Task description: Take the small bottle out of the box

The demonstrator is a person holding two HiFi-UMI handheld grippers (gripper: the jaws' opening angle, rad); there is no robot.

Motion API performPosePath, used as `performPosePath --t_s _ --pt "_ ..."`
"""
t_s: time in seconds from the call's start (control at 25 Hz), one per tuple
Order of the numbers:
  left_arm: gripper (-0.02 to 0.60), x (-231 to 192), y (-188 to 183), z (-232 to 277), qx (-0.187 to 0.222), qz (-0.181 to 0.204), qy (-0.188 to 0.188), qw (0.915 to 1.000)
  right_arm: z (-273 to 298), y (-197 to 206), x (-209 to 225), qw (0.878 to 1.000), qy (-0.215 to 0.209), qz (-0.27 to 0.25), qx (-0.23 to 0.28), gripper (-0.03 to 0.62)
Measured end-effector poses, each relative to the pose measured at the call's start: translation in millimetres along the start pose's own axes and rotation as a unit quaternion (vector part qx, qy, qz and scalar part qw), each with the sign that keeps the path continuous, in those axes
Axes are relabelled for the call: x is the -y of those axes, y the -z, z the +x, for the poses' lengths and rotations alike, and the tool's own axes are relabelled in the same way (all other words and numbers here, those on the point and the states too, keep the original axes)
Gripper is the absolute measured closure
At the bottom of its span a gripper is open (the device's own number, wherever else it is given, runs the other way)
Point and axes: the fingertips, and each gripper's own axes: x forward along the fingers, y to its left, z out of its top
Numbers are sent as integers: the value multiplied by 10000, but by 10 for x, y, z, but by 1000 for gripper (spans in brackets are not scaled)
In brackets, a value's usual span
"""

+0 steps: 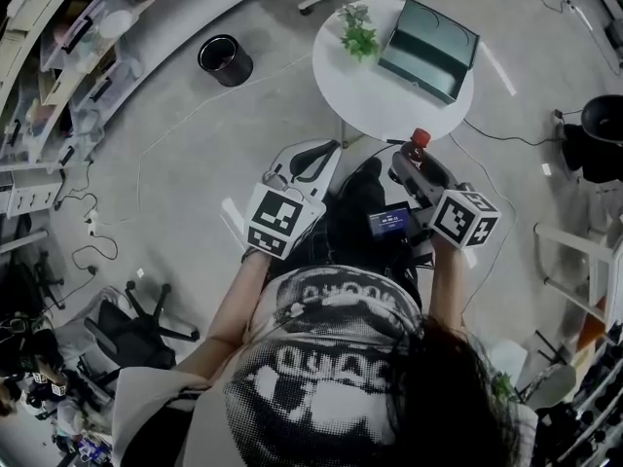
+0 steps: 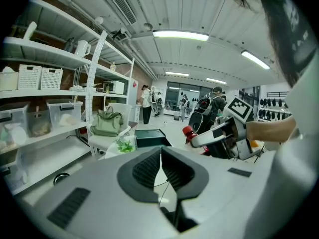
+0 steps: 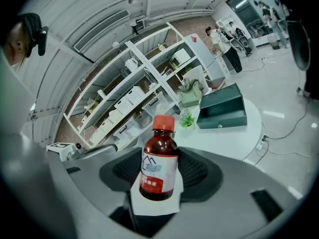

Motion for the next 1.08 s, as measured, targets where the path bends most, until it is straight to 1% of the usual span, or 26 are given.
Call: performPosePath --t_s 0.16,1.08 --pt "565 60 -5 -7 23 10 49 10000 -36 21 -13 9999 -56 83 16 367" --pt "565 182 -10 59 15 92 158 9998 -124 40 34 10000 -41 72 23 367"
